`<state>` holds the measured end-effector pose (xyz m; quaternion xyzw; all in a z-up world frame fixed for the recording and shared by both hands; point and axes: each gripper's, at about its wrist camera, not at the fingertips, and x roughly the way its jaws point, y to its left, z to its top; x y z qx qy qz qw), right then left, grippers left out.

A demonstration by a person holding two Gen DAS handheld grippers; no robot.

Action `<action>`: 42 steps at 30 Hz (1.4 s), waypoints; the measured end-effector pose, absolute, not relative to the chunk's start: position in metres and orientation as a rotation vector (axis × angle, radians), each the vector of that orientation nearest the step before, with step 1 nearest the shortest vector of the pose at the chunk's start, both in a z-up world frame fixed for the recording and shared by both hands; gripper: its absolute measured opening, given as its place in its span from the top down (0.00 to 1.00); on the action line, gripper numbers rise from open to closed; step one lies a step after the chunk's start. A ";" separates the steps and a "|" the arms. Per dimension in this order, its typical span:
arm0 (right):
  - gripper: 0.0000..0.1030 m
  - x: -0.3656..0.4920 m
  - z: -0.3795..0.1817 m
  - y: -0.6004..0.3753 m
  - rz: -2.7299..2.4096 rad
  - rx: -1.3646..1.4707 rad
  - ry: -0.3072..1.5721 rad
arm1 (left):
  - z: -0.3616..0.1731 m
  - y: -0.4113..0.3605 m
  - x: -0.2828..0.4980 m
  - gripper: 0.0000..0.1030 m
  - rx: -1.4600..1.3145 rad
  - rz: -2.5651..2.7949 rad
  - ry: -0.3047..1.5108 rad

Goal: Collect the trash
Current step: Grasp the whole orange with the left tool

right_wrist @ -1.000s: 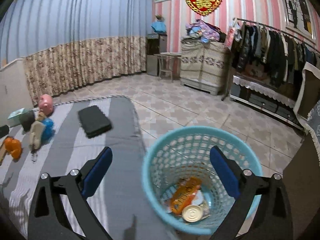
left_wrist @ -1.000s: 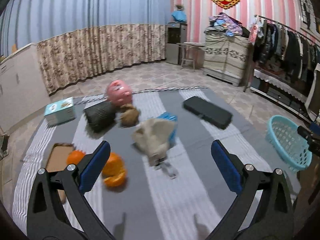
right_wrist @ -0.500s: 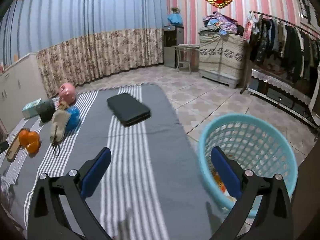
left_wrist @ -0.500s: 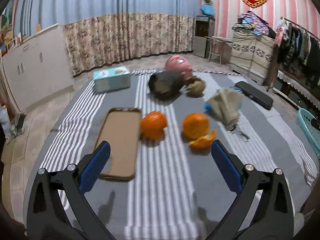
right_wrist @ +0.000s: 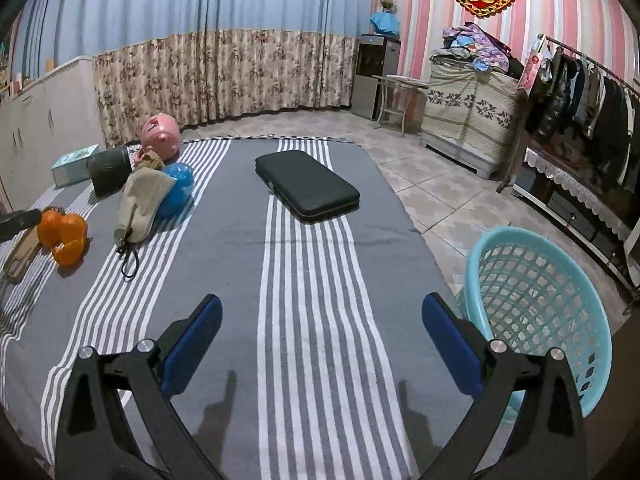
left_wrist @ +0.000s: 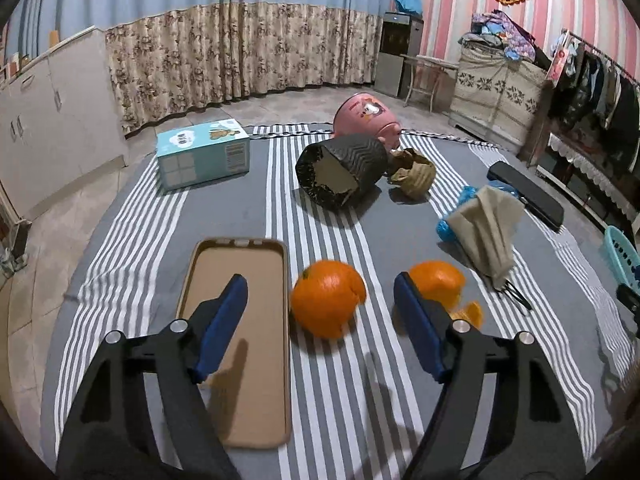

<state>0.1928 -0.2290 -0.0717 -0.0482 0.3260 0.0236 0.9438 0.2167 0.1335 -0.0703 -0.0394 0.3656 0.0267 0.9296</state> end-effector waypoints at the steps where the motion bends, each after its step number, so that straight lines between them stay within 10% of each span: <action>1: 0.05 0.194 -0.071 -0.228 0.047 -0.100 0.665 | -0.072 0.132 0.221 0.31 -0.084 0.045 0.761; 13: 0.05 0.208 -0.065 -0.171 0.112 -0.109 0.680 | -0.076 0.127 0.225 0.69 -0.051 0.009 0.784; 38: 0.05 0.242 -0.098 0.003 0.409 -0.193 0.884 | -0.055 0.235 0.151 0.70 -0.126 0.141 0.697; 42: 0.21 0.251 -0.097 0.017 0.443 -0.192 0.875 | -0.058 0.237 0.149 0.70 -0.142 0.133 0.701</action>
